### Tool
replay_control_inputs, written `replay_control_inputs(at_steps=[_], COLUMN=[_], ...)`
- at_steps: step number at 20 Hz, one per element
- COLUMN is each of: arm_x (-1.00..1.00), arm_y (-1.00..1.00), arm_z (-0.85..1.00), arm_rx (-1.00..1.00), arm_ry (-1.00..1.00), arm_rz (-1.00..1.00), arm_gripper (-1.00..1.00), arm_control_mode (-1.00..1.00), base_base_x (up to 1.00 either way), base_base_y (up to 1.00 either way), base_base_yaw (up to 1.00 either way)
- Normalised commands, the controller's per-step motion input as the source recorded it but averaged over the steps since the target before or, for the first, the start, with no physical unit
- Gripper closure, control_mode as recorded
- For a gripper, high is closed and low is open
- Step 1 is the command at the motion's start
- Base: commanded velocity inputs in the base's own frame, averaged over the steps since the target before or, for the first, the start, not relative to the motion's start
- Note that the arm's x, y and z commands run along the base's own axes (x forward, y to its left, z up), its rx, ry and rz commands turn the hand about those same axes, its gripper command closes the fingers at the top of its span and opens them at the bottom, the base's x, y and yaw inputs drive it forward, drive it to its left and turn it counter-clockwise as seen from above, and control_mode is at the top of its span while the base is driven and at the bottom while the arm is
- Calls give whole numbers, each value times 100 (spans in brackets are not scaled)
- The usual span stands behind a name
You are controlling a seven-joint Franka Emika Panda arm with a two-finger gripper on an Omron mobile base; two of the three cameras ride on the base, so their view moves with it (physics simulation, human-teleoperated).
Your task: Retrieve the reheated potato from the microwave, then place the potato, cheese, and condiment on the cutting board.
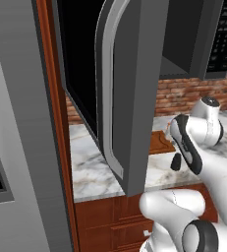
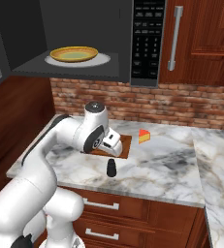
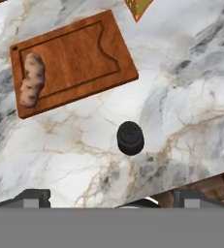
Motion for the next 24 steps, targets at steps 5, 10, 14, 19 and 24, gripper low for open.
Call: replay_control_inputs(at_steps=[5,10,14,19,24], arm_x=[28,18,8,1,0], arm_y=[-1,-7,-9,-14,-17], arm_z=[-13,-16,-13,-22,-28], arm_rx=[3,0,0,0,0], arm_ry=[5,12,15,8,1], arm_rz=[1,0,0,0,1], arm_gripper=[-100,-100,-100,-100,-100], arm_control_mode=[-100,-100,-100,-100,-100], base_base_x=[0,0,0,0,0], base_base_y=[0,0,0,0,0], base_base_yaw=[0,0,0,0,0])
